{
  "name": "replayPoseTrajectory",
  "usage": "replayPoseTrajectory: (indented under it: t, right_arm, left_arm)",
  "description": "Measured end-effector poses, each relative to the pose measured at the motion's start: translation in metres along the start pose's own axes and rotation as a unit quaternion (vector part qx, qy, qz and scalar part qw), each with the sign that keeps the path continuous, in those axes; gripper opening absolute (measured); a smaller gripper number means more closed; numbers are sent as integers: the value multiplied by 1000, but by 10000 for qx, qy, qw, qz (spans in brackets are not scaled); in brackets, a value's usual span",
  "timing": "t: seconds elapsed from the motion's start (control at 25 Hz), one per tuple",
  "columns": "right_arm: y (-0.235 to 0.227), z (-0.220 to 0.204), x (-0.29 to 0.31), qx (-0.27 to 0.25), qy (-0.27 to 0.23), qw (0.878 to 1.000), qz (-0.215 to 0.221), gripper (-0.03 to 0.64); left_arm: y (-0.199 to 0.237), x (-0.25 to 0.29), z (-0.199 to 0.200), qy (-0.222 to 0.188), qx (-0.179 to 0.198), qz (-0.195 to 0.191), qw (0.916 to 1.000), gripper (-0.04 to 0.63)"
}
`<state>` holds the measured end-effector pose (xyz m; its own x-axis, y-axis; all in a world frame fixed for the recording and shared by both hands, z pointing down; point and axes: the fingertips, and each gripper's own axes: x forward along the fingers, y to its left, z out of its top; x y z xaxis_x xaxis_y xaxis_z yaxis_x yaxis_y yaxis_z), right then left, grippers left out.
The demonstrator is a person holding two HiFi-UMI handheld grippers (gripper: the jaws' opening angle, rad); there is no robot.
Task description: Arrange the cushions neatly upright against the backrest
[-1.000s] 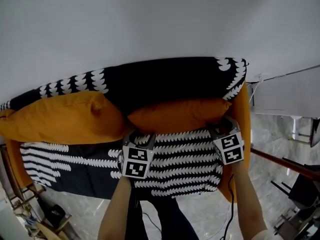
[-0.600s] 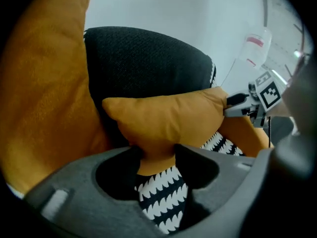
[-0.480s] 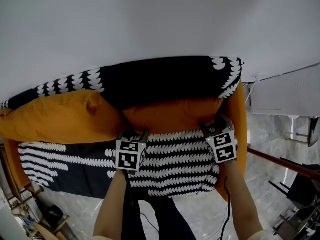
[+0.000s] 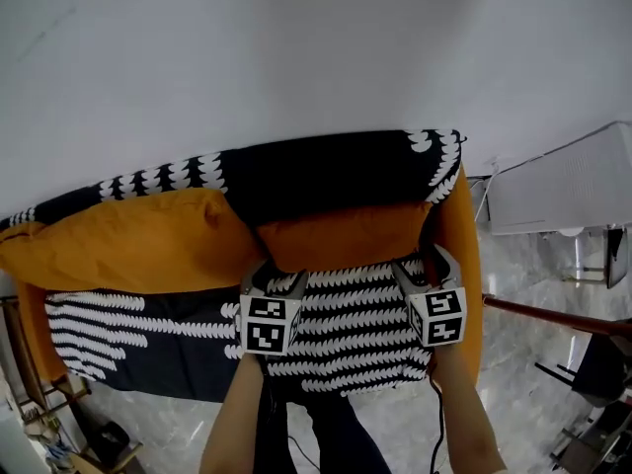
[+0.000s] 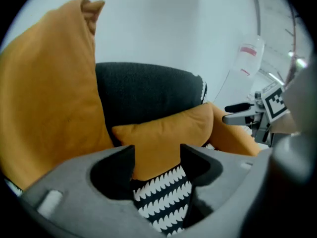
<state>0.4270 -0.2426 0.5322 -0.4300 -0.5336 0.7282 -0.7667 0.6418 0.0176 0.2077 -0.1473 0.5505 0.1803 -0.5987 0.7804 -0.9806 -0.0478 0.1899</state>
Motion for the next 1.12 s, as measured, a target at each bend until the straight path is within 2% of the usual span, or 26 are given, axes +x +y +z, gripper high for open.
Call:
replayPoseTrajectory:
  t: [0.08,0.2,0.36,0.48,0.56,0.8,1.12]
  right_arm:
    - [12,28,-23,37,-359,9993,-87,331]
    - [32,82,-63,127,-1062,9941,-194,247]
    - [57,152,-132,293,-1901,9806,-365,101]
    - [77,201,-179,402,-2409,9685,-480,46]
    - [93,225,-211,472,-2624,9622,-549,17]
    - [142,281,-284,586,-3218,9432,-587,9]
    - [197,318,-349,626,-3589,9290,-652,9]
  left_arm:
    - [-5,-24,24,-362,37,-9,9993,298]
    - [-9,-73,69,-1014,100,29,9948,293]
    - [-15,-160,120,-1861,69,85,9825,196]
    - [-14,-226,151,-2373,71,122,9713,159]
    - [-13,-270,164,-2616,44,189,9650,106]
    - [3,-376,197,-3281,137,358,9439,27]
    - [20,-470,215,-3788,271,430,9241,14]
